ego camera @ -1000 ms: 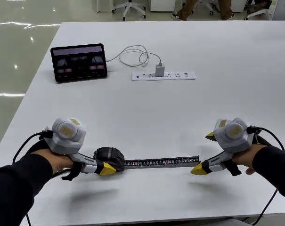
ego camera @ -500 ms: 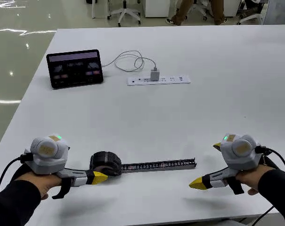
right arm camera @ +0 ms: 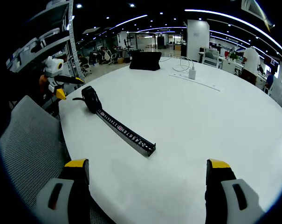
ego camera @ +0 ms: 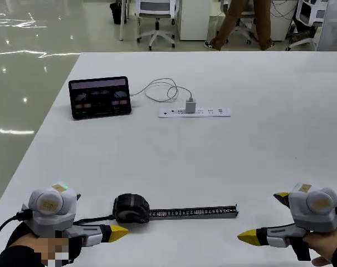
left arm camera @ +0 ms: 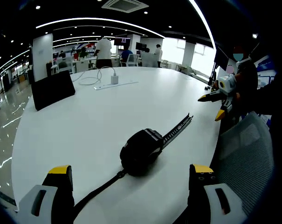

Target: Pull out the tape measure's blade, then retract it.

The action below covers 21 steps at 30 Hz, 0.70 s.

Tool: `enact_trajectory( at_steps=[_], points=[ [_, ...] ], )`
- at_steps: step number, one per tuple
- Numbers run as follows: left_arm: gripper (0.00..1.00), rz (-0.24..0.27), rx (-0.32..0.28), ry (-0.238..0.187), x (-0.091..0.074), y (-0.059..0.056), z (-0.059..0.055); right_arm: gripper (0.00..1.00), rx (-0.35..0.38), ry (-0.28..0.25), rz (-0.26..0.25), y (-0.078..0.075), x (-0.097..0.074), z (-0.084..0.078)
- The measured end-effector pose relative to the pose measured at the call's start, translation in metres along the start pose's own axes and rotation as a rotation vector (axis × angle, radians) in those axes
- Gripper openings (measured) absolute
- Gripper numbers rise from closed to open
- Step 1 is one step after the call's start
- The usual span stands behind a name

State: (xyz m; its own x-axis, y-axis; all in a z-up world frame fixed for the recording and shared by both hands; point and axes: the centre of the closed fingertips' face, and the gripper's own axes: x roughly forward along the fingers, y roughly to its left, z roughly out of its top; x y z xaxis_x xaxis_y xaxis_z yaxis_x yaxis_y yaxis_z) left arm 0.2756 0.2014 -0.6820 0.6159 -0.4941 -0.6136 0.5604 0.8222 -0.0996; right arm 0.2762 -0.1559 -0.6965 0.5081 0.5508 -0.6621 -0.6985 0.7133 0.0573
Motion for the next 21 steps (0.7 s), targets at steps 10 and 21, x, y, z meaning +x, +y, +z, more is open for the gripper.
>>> enact_trajectory(
  at_steps=[10, 21],
  points=[
    [1.0, -0.002, -0.026, -0.013, -0.022, 0.002, -0.01, 1.0, -0.031, -0.015, -0.021, 0.004, -0.028, -0.008],
    [1.0, 0.009, 0.001, -0.027, -0.033, 0.006, -0.013, 1.0, -0.068, -0.009, -0.021, 0.009, -0.042, -0.021]
  ],
)
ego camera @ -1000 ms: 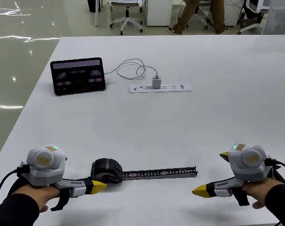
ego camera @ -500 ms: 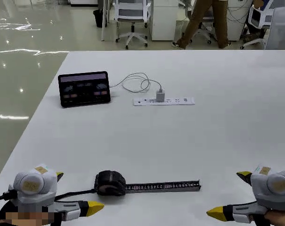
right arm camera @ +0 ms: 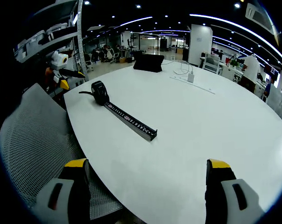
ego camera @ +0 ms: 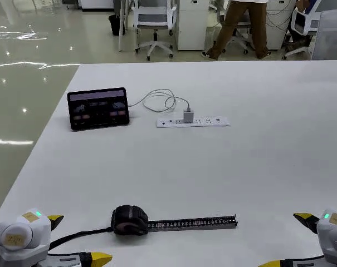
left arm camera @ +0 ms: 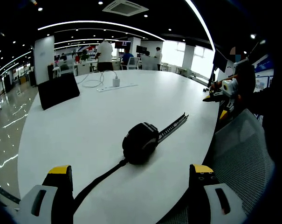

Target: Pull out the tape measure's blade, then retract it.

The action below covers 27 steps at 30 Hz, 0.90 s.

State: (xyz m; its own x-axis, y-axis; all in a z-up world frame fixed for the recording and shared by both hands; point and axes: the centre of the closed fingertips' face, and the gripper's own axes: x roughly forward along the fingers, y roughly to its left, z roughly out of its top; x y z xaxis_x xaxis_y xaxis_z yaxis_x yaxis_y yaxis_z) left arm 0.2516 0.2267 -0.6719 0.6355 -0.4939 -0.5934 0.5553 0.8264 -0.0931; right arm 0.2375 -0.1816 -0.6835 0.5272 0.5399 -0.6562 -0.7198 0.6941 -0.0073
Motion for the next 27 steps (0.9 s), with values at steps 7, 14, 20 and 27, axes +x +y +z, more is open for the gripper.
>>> enact_trajectory(
  at_steps=[7, 14, 20, 27],
  points=[
    [1.0, 0.0, 0.003, -0.007, 0.001, 0.003, 0.001, 1.0, -0.002, -0.003, -0.004, 0.0, -0.001, 0.0],
    [1.0, -0.006, 0.015, 0.004, 0.005, -0.003, -0.003, 1.0, 0.005, 0.0, -0.007, 0.002, -0.001, -0.003],
    [1.0, -0.007, 0.017, 0.006, 0.0, -0.013, -0.007, 1.0, 0.012, 0.005, -0.005, 0.011, 0.001, -0.009],
    [1.0, 0.004, 0.018, 0.006, -0.005, -0.018, -0.006, 1.0, 0.013, -0.006, -0.005, 0.014, 0.001, -0.008]
  ],
)
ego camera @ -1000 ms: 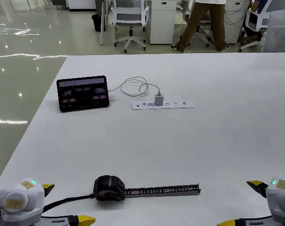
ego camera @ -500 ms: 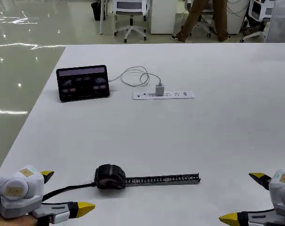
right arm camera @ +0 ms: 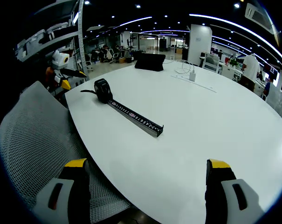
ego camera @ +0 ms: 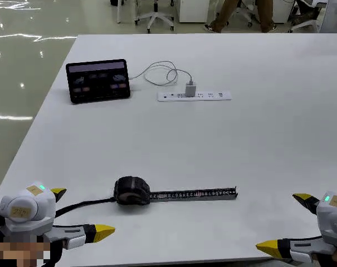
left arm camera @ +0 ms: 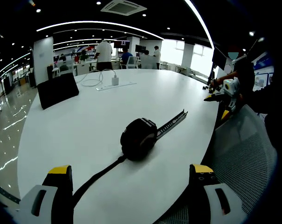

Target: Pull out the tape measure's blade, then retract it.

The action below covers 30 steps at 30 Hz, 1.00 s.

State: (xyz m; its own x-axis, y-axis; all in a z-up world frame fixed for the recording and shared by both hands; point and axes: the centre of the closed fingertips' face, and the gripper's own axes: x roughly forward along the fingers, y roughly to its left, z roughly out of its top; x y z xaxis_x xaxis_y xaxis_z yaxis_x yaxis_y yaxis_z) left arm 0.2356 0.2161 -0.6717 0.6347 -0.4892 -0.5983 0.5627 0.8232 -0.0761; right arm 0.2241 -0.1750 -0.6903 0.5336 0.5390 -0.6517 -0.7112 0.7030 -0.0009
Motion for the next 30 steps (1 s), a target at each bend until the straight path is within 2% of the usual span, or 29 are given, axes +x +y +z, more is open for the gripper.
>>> enact_trajectory(
  at_steps=[5, 23, 30],
  points=[
    [1.0, 0.002, 0.006, -0.016, 0.0, 0.0, 0.002, 1.0, -0.002, -0.004, -0.005, 0.0, 0.001, 0.0],
    [1.0, -0.001, 0.002, -0.02, 0.007, 0.0, 0.007, 1.0, -0.004, -0.015, -0.022, -0.003, -0.003, 0.001],
    [1.0, 0.041, -0.026, -0.011, 0.012, 0.0, 0.019, 1.0, -0.042, -0.007, -0.019, -0.005, -0.001, 0.006]
  ],
)
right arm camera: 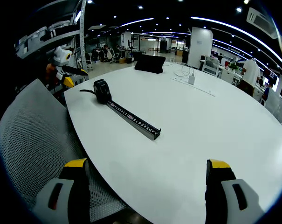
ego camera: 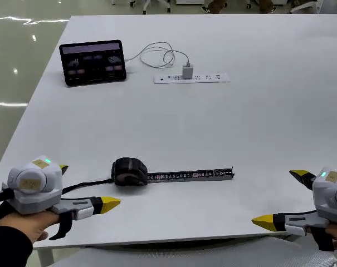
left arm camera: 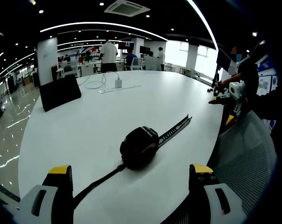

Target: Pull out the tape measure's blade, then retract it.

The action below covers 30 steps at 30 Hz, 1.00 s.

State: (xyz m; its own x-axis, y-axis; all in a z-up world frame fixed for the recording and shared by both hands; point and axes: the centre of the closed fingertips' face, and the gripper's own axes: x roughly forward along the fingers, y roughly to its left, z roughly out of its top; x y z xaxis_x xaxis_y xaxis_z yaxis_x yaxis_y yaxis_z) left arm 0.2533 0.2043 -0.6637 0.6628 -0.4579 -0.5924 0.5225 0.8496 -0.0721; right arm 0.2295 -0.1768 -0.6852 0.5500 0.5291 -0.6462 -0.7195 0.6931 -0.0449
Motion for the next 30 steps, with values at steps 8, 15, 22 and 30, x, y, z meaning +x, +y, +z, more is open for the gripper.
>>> enact_trajectory(
  at_steps=[8, 15, 22, 30],
  points=[
    [1.0, -0.015, 0.013, -0.006, 0.015, -0.014, 0.015, 1.0, -0.076, 0.033, 0.04, -0.002, 0.006, 0.006],
    [1.0, 0.04, -0.047, -0.021, 0.028, -0.012, 0.035, 1.0, -0.153, 0.069, 0.077, -0.005, 0.013, 0.016],
    [1.0, 0.069, -0.066, 0.007, 0.044, -0.017, 0.03, 1.0, -0.216, 0.094, 0.108, -0.008, 0.016, 0.025],
    [1.0, 0.096, -0.072, 0.027, 0.057, -0.019, 0.015, 0.99, -0.257, 0.105, 0.177, -0.003, 0.024, 0.027]
  ],
)
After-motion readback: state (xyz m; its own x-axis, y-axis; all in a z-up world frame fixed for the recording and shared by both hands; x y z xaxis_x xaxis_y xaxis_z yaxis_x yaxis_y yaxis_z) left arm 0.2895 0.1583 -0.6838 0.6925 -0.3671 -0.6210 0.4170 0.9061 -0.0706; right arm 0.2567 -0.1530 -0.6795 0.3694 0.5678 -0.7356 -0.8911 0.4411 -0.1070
